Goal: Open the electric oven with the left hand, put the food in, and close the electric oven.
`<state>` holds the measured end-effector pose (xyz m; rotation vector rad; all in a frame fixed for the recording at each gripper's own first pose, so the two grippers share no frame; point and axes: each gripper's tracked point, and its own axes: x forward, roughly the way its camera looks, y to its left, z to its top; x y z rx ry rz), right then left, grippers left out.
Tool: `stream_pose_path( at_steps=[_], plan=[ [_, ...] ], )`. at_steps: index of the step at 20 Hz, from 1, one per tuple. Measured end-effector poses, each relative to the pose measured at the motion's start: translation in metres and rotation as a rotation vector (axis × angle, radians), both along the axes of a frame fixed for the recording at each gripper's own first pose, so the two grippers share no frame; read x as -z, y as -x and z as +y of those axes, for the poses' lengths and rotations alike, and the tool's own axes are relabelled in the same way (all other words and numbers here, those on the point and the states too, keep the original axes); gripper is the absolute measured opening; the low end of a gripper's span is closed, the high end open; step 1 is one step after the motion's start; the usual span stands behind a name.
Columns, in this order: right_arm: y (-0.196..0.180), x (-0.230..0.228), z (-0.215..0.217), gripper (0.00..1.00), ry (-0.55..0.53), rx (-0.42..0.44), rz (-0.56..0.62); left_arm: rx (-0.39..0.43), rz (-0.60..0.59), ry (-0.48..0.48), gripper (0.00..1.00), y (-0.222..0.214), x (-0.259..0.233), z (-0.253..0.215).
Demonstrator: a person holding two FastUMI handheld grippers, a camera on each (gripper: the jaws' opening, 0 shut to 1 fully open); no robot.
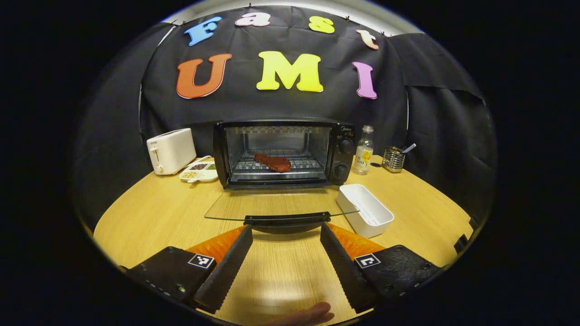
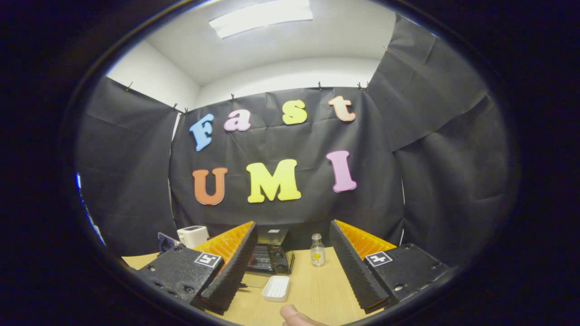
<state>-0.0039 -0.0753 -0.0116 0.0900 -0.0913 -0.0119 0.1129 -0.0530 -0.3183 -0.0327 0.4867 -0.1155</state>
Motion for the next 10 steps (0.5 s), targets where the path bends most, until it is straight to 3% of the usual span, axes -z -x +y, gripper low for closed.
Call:
stream_pose_path(
  at_steps=[1, 3, 6, 7, 10],
  plan=[
    [0.002, 0.002, -0.002, 0.96, 0.002, 0.003, -0.001, 0.006, 0.017, 0.007, 0.96, -0.003, 0.007, -0.003],
    [0.006, 0.007, -0.008, 1.0, -0.004, 0.014, 0.004, 0.009, 0.043, 0.011, 0.97, -0.01, 0.021, -0.006],
    [0.012, 0.017, -0.017, 1.0, -0.024, 0.021, 0.025, 0.01, 0.045, 0.001, 0.97, -0.021, 0.029, -0.007],
    [0.015, 0.017, -0.023, 0.96, -0.029, 0.029, 0.025, 0.012, 0.042, -0.003, 0.97, -0.025, 0.032, -0.008],
    [0.017, 0.02, -0.04, 1.0, -0.02, 0.078, 0.028, 0.003, 0.07, -0.03, 0.97, -0.034, 0.044, -0.006]
  ],
)
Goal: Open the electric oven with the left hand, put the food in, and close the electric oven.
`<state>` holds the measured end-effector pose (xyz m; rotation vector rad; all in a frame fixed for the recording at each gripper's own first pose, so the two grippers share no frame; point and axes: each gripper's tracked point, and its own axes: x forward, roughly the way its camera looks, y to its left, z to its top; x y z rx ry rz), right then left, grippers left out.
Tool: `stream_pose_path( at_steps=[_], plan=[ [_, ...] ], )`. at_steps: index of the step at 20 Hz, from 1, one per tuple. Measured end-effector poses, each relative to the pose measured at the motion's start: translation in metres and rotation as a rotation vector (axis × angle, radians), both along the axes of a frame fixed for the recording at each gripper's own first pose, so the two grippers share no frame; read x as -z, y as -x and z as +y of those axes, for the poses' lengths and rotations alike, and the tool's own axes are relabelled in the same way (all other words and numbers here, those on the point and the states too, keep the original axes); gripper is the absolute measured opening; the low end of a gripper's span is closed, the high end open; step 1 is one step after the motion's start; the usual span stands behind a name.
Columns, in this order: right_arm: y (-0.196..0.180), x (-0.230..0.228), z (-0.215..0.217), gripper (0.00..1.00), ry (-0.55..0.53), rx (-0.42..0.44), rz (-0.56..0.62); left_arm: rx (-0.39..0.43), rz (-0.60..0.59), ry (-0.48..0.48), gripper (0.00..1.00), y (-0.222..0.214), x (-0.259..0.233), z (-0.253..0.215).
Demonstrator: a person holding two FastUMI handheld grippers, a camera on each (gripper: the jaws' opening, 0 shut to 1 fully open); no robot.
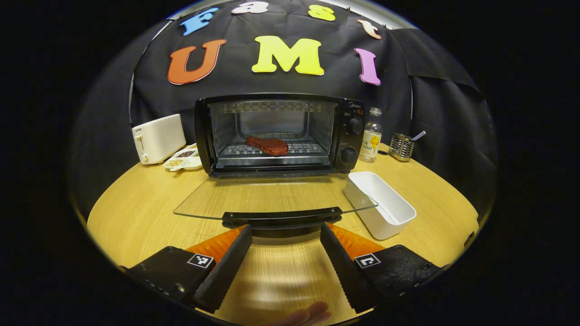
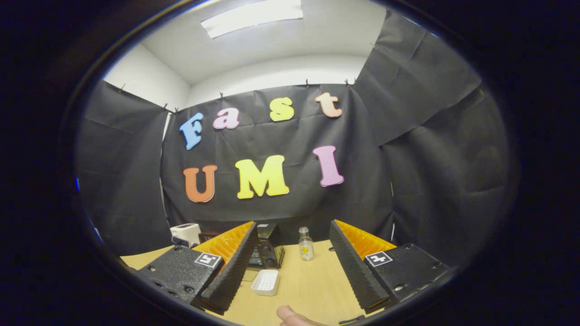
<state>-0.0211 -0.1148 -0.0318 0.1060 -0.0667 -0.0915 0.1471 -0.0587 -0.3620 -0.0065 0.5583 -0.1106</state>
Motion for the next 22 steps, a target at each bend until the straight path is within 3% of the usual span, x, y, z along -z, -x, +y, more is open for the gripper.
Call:
stream_pose_path(
  at_steps=[1, 3, 7, 11, 12, 15, 17, 22],
  plan=[
    [0.002, 0.001, -0.001, 0.95, 0.004, 0.01, 0.004, -0.003, 0.009, -0.014, 0.95, 0.002, -0.001, -0.001],
    [0.005, 0.002, 0.0, 1.0, 0.003, 0.01, 0.013, -0.017, 0.001, -0.033, 0.94, 0.001, -0.003, 0.0],
    [0.009, 0.002, 0.005, 0.96, 0.0, 0.005, 0.027, -0.03, 0.012, -0.062, 0.94, -0.001, 0.0, 0.001],
    [0.007, -0.001, 0.01, 0.96, 0.003, 0.017, 0.04, -0.045, 0.036, -0.047, 0.96, -0.002, -0.003, -0.001],
    [0.008, -0.001, 0.013, 1.0, 0.005, 0.014, 0.046, -0.042, 0.028, -0.052, 0.96, -0.002, -0.005, -0.002],
    [0.01, -0.005, 0.026, 0.96, 0.004, -0.008, 0.043, -0.038, 0.004, -0.04, 0.96, -0.005, -0.016, -0.001],
    [0.01, -0.01, 0.03, 1.0, 0.028, -0.012, 0.029, -0.037, 0.007, -0.026, 0.96, -0.006, -0.024, -0.001],
    [0.013, -0.013, 0.044, 0.96, 0.059, -0.032, 0.016, -0.036, 0.007, -0.018, 0.96, -0.013, -0.042, 0.001]
  ],
)
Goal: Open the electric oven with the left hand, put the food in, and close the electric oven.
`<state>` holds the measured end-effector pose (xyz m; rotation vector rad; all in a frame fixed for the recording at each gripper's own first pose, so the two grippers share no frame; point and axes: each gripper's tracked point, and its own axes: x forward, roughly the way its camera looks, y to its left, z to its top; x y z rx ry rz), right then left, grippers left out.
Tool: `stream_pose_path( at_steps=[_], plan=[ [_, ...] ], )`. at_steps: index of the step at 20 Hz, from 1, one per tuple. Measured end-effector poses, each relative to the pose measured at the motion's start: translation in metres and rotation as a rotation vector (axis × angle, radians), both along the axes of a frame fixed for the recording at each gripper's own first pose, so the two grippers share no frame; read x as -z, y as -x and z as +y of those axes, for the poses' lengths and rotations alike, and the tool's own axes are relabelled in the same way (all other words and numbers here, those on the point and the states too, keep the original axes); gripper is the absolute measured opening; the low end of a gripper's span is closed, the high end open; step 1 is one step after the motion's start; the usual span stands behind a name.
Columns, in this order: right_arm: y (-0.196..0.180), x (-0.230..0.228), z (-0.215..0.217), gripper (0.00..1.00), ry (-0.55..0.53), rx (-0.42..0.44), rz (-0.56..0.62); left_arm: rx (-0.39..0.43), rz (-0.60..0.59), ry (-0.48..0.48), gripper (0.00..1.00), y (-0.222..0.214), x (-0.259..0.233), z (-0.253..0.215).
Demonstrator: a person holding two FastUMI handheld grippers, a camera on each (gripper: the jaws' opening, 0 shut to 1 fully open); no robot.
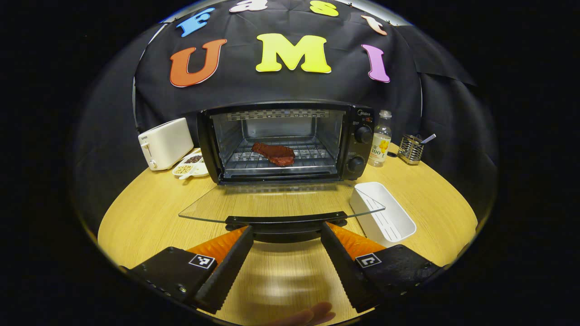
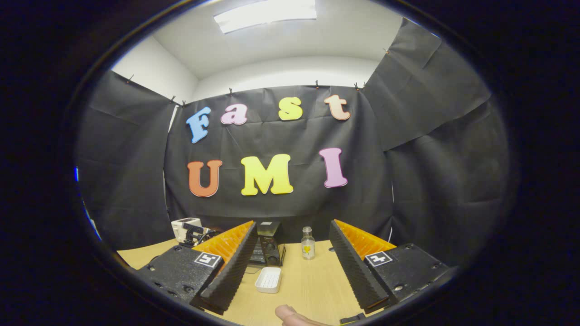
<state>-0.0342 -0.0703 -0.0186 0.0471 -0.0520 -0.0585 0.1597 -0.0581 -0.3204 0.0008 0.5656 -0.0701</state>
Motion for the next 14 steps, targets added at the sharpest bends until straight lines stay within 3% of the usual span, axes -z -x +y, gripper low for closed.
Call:
stream_pose_path(
  at_steps=[1, 6, 14],
  plan=[
    [0.001, 0.001, 0.002, 1.0, 0.003, -0.002, 0.003, 0.0, -0.01, -0.005, 0.96, -0.002, -0.004, 0.0],
    [-0.001, 0.004, 0.001, 0.96, 0.015, -0.003, 0.011, 0.009, -0.049, -0.048, 0.96, -0.013, -0.023, 0.003],
    [0.003, 0.008, -0.009, 0.96, 0.023, 0.018, 0.025, 0.006, -0.123, 0.022, 0.98, -0.053, -0.053, 0.008]
  ],
)
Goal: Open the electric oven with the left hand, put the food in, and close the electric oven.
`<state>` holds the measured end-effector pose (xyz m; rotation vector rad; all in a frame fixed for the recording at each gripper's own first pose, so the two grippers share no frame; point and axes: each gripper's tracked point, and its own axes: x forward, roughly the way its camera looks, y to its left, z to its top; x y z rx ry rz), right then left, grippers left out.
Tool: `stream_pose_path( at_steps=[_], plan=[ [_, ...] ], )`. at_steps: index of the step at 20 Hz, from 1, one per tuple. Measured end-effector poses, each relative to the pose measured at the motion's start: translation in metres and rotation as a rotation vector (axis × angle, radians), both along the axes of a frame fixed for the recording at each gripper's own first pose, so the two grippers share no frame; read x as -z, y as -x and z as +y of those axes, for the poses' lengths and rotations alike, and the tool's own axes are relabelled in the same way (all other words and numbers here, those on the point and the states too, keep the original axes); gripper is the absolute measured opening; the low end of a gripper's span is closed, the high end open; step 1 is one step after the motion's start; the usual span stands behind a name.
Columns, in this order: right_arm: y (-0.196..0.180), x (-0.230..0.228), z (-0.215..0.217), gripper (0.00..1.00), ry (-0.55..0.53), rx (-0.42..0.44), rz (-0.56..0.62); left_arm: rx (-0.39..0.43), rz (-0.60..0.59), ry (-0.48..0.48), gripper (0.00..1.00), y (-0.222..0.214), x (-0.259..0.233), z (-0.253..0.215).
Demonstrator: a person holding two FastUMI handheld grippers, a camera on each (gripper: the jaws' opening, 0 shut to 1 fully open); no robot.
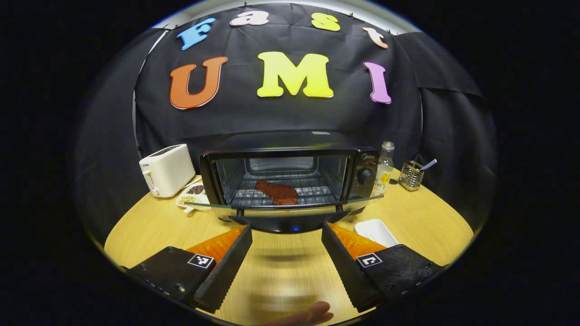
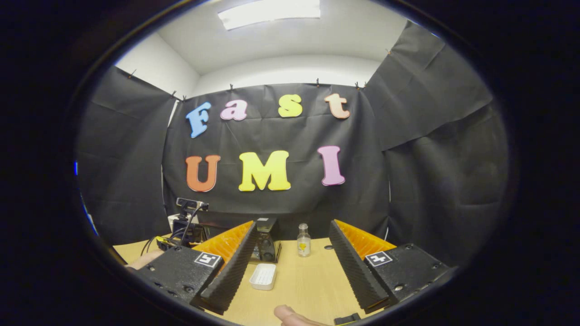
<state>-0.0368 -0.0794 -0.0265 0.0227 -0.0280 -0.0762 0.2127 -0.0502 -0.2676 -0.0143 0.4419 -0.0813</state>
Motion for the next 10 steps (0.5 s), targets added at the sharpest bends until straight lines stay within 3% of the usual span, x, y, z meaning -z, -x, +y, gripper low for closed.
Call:
stream_pose_path(
  at_steps=[1, 3, 9, 10],
  plan=[
    [0.0, 0.002, -0.001, 1.0, 0.004, 0.002, 0.007, 0.002, -0.005, 0.002, 0.98, -0.004, 0.003, 0.002],
    [0.0, 0.003, -0.003, 0.96, 0.01, 0.008, 0.012, -0.005, -0.032, -0.027, 0.98, -0.022, 0.002, 0.009],
    [-0.005, 0.01, -0.008, 1.0, 0.003, 0.009, 0.034, -0.01, -0.059, -0.048, 0.98, -0.06, -0.009, 0.015],
    [-0.006, 0.013, -0.011, 0.96, 0.012, 0.02, 0.049, -0.012, -0.051, -0.046, 0.98, -0.062, -0.014, 0.014]
  ],
)
